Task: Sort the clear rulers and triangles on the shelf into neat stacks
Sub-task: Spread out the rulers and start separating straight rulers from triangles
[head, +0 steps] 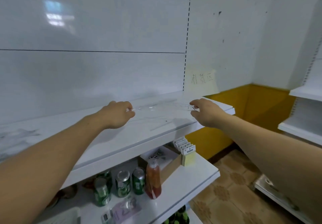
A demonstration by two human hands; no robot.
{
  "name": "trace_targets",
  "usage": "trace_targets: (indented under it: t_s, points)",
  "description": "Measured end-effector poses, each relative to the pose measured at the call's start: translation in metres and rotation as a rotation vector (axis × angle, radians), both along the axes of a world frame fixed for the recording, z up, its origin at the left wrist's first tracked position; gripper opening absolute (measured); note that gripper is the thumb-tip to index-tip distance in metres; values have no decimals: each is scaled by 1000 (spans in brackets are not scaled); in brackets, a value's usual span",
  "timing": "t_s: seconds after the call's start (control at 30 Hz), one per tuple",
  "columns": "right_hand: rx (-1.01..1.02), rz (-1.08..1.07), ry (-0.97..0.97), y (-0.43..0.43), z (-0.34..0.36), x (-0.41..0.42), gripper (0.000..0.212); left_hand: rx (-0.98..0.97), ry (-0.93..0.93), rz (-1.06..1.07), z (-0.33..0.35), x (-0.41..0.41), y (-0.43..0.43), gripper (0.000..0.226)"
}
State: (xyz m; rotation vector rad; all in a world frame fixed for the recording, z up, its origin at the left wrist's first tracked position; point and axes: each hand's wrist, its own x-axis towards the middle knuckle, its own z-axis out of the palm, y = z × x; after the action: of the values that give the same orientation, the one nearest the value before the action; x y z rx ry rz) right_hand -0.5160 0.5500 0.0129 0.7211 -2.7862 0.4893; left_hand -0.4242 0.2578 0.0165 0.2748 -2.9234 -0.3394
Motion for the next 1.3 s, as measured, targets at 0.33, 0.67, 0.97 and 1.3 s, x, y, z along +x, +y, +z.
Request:
trace_targets:
  t_s: [0.33, 0.67, 0.97, 1.3]
  points:
    - [123, 108, -65, -58, -2, -128, 43, -83, -90, 248, -8, -100, -55, 39]
    - [222, 345, -121, -125, -13, -204, 43, -17, -91, 359, -22, -115, -63, 45]
    - [317, 482, -148, -117, -26, -260, 65, 9, -82, 434, -23, -148, -22, 47]
    - [296, 502, -223, -51, -36, -309, 78, -18, -170, 418, -27, -197, 22, 48]
